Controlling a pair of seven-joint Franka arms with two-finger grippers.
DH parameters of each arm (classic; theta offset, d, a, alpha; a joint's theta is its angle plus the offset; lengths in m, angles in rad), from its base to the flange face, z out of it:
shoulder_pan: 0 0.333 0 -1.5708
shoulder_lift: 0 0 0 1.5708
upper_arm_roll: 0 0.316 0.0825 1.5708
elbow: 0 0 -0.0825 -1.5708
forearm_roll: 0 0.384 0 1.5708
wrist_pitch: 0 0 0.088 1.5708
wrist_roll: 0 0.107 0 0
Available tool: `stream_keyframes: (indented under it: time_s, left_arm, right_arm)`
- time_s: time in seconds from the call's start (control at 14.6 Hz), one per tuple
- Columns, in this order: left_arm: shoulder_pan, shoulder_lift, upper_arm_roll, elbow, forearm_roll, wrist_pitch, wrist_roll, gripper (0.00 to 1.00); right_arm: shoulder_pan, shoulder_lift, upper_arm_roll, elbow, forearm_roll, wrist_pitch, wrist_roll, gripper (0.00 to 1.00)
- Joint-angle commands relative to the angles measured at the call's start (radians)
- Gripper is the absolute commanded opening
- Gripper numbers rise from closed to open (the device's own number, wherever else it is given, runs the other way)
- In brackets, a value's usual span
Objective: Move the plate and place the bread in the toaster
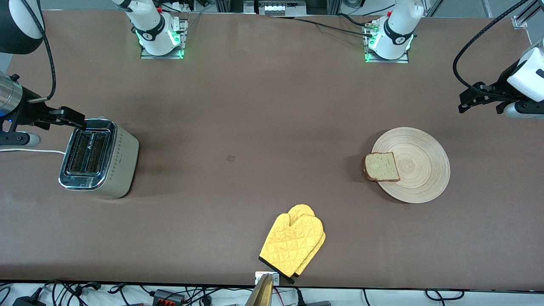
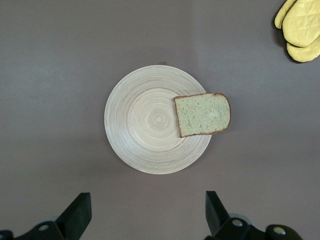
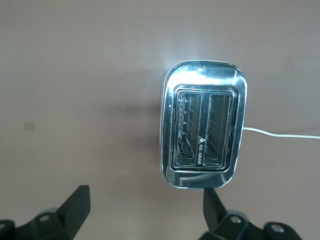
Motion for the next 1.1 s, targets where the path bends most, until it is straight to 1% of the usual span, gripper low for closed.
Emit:
stream_keyframes:
  time_s: [0.0,0.76,1.03]
  left_arm:
    - [-0.001,-0.008,0.000,0.009,0.016,-0.018,-0.002,1.00]
    - [-0.001,-0.002,-0.002,0.010,0.016,-0.018,-0.005,1.00]
    - [-0.003,0.008,0.000,0.035,0.016,-0.073,-0.004,1.00]
  right_arm:
    - [-0.003,0.002,0.003,0.015,0.001,-0.014,0.006,1.00]
    - [-0.011,0.006,0.000,0.015,0.005,-0.014,-0.008,1.00]
    - [-0.004,0.005,0.002,0.015,0.005,-0.014,-0.005,1.00]
